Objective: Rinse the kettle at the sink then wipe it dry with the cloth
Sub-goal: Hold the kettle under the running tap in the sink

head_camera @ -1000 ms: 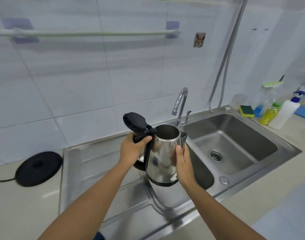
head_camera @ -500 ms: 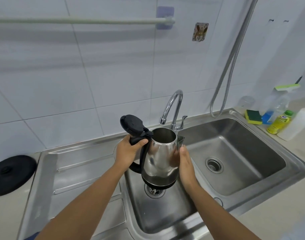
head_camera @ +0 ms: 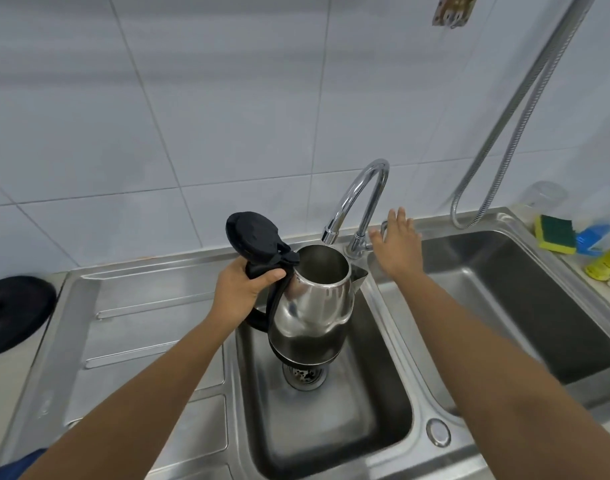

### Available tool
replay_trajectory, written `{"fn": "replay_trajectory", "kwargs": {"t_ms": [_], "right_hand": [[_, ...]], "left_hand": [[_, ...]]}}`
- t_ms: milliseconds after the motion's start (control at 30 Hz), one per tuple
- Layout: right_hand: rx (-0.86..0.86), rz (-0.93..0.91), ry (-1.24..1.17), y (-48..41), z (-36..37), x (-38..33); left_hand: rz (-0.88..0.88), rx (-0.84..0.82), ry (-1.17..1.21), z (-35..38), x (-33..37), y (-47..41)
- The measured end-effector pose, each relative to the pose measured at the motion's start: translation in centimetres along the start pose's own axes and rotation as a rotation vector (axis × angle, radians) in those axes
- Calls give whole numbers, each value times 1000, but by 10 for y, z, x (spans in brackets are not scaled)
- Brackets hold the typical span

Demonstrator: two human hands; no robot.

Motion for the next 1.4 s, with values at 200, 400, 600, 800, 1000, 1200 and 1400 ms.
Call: {"fn": "replay_trajectory", "kwargs": {"t_ms": [200,400,600,800,1000,1200,1400], "right_hand": [[-85,-21,138,-7,11,12],[-66,-19,181,-4,10,10],[-67,-36,222,5,8,11],[-91,-42,243,21,15,14],[-99,-43,270,31,21,18],[-106,-26,230,38,24,20],[18,162,-525,84,41,-1]], "left_hand": [[4,5,9,0,-3,-7],[7,11,39,0,-2,-7],[18,7,50,0,0,-3],[42,14,56,-3,1,-1],[39,17,71,-4,0,0],[27,13,64,-6,-1,1],[7,39,66,-9,-3,-2]]}}
Point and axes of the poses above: each hand's wrist, its own y-axis away from the middle knuckle, its own z-axis out of the palm, x = y × z, the point moved 4 cm from there along -y, towards the middle knuckle, and after that the axes turned 5 degrees about -z, right-handed, at the moved point
